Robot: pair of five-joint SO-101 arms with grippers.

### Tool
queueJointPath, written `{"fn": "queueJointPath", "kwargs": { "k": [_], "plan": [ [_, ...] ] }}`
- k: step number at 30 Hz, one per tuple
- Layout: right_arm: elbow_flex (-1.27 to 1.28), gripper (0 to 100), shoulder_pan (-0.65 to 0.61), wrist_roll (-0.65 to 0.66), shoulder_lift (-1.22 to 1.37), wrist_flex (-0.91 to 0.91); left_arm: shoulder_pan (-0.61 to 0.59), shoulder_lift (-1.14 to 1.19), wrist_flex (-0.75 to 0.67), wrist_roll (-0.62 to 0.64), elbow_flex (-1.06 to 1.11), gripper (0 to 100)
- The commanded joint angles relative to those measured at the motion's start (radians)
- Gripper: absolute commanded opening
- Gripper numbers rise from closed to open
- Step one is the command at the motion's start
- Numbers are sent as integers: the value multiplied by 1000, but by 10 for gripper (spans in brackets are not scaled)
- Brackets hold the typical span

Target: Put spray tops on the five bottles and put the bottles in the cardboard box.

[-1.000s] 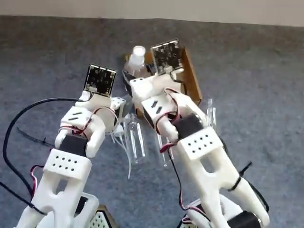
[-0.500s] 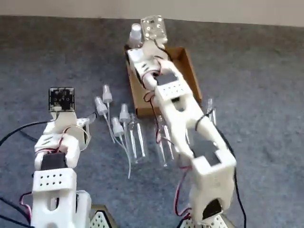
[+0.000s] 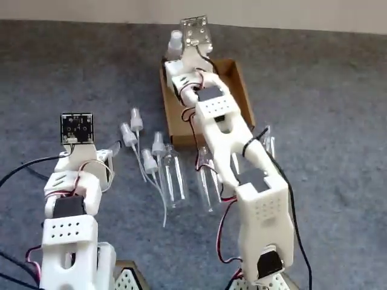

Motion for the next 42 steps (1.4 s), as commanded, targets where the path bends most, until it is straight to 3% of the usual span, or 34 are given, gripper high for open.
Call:
{"fn": "queueJointPath", "kwargs": {
  "k": [1, 14, 31, 42],
  "plan": [
    [-67, 4, 16, -6, -21, 5, -10, -19, -34, -11, -7, 245],
    [7, 10, 13, -6, -21, -1, -10, -19, -34, -11, -5, 245],
    [10, 228, -1, -6, -22, 7, -10, -19, -34, -11, -5, 245],
    [2, 238, -8, -2, -27, 36, -12, -19, -34, -11, -5, 245]
  ]
}}
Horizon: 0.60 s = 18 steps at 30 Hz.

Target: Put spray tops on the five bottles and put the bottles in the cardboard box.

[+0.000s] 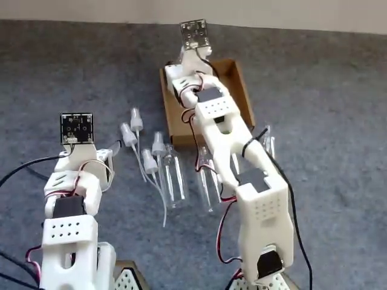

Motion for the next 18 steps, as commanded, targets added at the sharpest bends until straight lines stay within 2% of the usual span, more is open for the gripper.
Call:
{"fn": "queueJointPath", "kwargs": {
  "k": [1, 11, 18],
  "plan": [
    [-15, 238, -8, -2, -28, 10, -12, -19, -28, -11, -4, 245],
    [-225, 238, -10, -5, -71, 285, -12, -19, -28, -11, -4, 245],
    [-369, 238, -8, 0, -177, 670, -12, -19, -28, -11, -4, 245]
  ]
}}
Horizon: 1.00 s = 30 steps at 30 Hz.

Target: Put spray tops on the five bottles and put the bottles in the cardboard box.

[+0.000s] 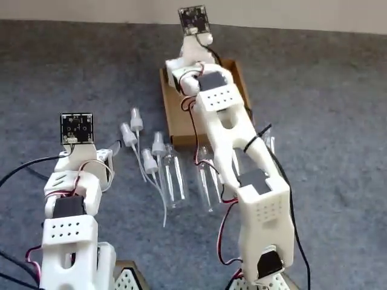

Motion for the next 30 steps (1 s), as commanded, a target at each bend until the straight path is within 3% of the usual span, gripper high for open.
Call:
{"fn": "queueJointPath", "kwargs": {
  "k": [1, 7, 14, 19, 26, 30],
  "plan": [
    [-125, 238, -10, 0, -156, 295, -12, -19, -28, -11, -4, 245],
    [-166, 238, -2, 0, -292, 693, -12, -19, -28, -11, -2, 245],
    [-162, 236, 54, 95, -466, 981, -12, -19, -25, -11, -2, 245],
    [183, 238, 87, 164, -587, 909, -12, -19, -23, -11, -2, 245],
    [768, 282, 90, 189, -700, 530, -12, -19, -23, -11, -1, 245],
    [941, 308, 93, 163, -702, 409, -12, -19, -23, -11, -1, 245]
  ]
}}
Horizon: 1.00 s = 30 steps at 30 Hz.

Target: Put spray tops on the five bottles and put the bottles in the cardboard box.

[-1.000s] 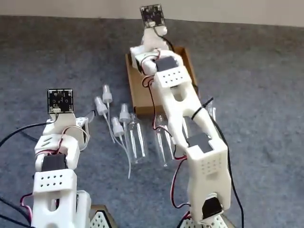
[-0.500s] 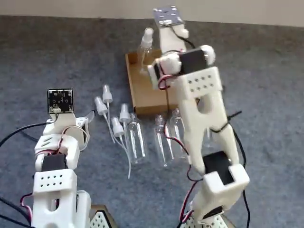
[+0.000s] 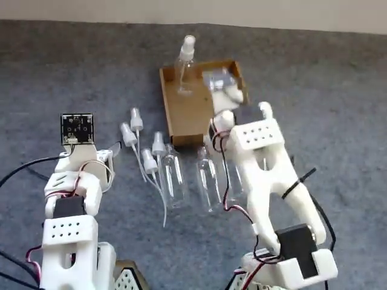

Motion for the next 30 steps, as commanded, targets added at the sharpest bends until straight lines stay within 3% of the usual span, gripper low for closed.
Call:
{"fn": "queueJointPath", "kwargs": {
  "k": [1, 6, 12, 16, 22, 30],
  "plan": [
    [163, 308, 12, -18, -51, -170, -10, -19, -23, -11, -7, 245],
    [223, 305, 16, -23, -50, -274, -10, -19, -23, -11, -7, 245],
    [222, 180, 81, -23, 31, -361, -10, -19, -23, -11, -5, 245],
    [220, 167, 136, -18, 147, -366, -10, -19, -23, -11, -5, 245],
    [222, 69, 231, -6, 124, -364, -10, -19, -23, -11, -5, 245],
    [225, 43, 515, 247, 76, -363, -10, -18, 28, -11, -30, 245]
  ]
}}
